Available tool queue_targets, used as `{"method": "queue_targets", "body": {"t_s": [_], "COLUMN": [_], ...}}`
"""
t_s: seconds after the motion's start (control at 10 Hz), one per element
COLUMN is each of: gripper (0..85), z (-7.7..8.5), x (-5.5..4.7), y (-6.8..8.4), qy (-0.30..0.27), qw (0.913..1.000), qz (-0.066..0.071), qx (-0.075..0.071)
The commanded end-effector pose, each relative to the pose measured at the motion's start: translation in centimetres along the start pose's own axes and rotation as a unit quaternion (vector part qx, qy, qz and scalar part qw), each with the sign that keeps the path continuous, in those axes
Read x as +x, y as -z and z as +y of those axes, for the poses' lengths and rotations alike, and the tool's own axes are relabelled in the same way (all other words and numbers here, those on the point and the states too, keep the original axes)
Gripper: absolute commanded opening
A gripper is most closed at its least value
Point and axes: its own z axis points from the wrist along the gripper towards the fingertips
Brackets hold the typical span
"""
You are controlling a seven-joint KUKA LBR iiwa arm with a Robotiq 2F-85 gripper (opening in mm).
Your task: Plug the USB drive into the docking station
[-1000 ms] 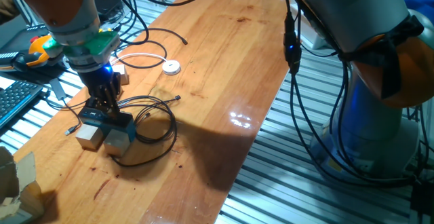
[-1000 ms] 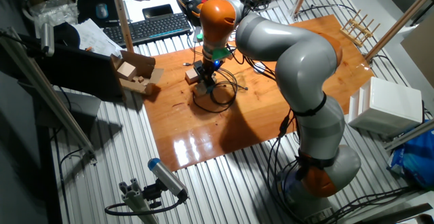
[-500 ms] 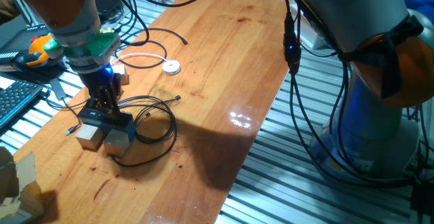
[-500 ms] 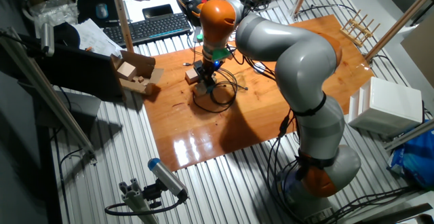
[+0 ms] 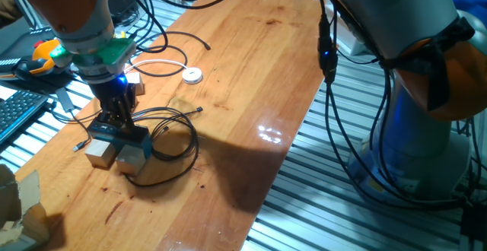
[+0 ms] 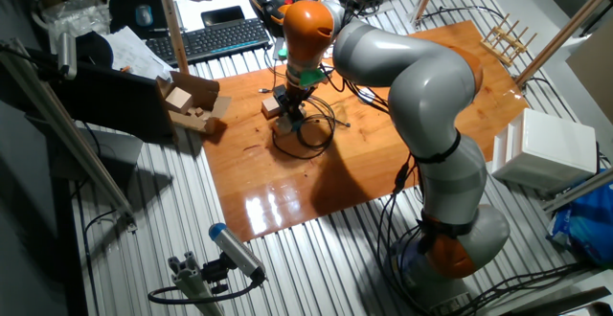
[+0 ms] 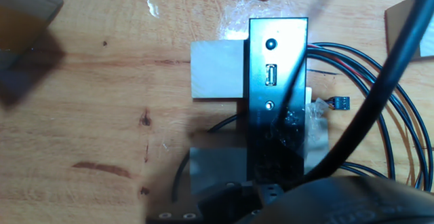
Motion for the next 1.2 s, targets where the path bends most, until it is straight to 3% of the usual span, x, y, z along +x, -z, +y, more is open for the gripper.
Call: {"method": "queue_targets", "body": {"t_s": [0.0,0.3,0.4,0.6,0.7,1.1], "gripper": [0.0,0.0,17.0,17.0,34.0,34.0], "z": [0.00,0.07,0.11,0.23,0.24,0.35], "x": [0.05,-0.06,-0.08,-0.12,-0.12,-0.35], "y": [-0.08,0.11,0.18,0.27,0.29,0.71], "qy": [0.001,-0.006,-0.008,-0.014,-0.024,-0.030], "qw": [1.0000,0.9999,0.9999,0.9998,0.9997,0.9995], "qz": [0.001,0.011,0.011,0.011,0.009,0.009], "qx": [-0.004,-0.007,-0.004,-0.002,-0.003,-0.007]}}
